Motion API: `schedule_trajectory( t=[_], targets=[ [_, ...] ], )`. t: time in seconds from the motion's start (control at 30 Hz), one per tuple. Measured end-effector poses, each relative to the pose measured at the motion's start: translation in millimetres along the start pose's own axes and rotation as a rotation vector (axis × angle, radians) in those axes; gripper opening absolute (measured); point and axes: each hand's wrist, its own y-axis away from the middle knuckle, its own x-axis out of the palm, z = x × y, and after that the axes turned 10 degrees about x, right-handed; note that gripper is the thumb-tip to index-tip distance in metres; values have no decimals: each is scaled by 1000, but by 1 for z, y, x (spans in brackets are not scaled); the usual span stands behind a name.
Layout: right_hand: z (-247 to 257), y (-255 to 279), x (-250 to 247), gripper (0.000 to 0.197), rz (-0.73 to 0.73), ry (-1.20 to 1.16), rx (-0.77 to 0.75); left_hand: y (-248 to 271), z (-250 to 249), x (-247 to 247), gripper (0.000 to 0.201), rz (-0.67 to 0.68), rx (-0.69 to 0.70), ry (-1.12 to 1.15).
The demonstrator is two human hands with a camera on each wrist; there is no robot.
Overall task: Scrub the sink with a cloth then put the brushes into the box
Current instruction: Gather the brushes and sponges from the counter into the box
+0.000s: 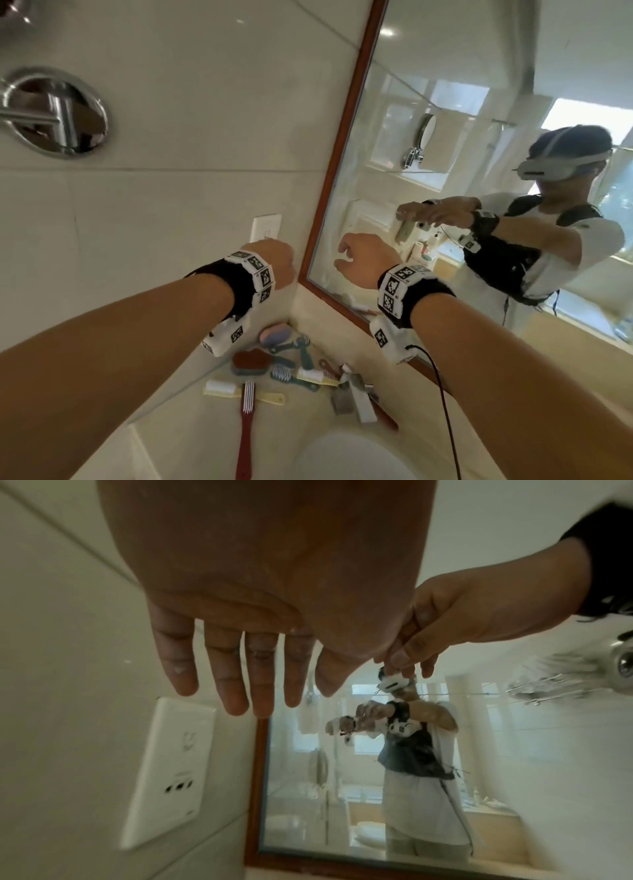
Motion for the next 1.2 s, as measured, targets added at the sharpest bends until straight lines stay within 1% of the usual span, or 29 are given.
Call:
schedule_trajectory(
  t=[0.13, 0.2, 0.27, 0.33, 0.4, 0.47, 0.53, 0.57, 0.63, 0.67, 0.7, 0.77, 0.83, 0.9, 0.93, 0.97, 1.03, 1.07, 1.13, 1.2],
  targets=[
    [12, -42, 31, 23, 73, -18, -28, -19, 36, 25, 37, 12, -98, 32],
    [16, -61, 44, 23, 85, -33, -38, -26, 48, 34, 38, 9, -122, 43],
    [18, -75, 64, 21, 109, -43, -36, -30, 58, 47, 40, 42, -143, 55],
    [18, -84, 87, 20, 161, -42, -15, -35, 69, 65, 41, 88, -154, 70],
    [17, -93, 112, 18, 213, -53, 5, -42, 80, 84, 41, 103, -145, 96],
    [13, -101, 138, 21, 255, -70, 39, -50, 87, 104, 42, 109, -123, 122],
    [9, -104, 169, 28, 312, -72, 85, -57, 88, 133, 44, 159, -101, 193],
    [7, -104, 185, 27, 348, -76, 105, -60, 87, 149, 46, 203, -93, 231],
    [5, -98, 217, 22, 430, -47, 122, -66, 86, 187, 42, 286, -70, 286],
    [4, -95, 233, 16, 474, -23, 141, -67, 85, 205, 37, 316, -62, 308],
    [2, -92, 250, 6, 516, -7, 151, -67, 84, 226, 35, 329, -63, 348],
    [-1, -91, 288, 13, 584, 11, 177, -66, 85, 263, 36, 370, -71, 395],
    [2, -87, 319, 8, 659, -11, 198, -58, 87, 299, 41, 459, -80, 355],
    [5, -77, 353, 40, 728, -102, 248, -45, 83, 333, 40, 565, -123, 341],
    [7, -69, 368, 53, 754, -143, 285, -38, 81, 350, 40, 598, -140, 358],
    [10, -60, 383, 61, 764, -164, 298, -30, 78, 367, 43, 625, -168, 373],
    [13, -46, 414, 65, 768, -142, 285, -13, 70, 391, 51, 673, -261, 393],
    [16, -41, 427, 63, 769, -128, 269, -6, 66, 398, 53, 667, -303, 397],
    [21, -34, 448, 58, 757, -120, 241, 4, 62, 406, 54, 616, -350, 386],
    [28, -31, 460, 55, 747, -87, 192, 9, 61, 412, 50, 553, -386, 381]
  ],
)
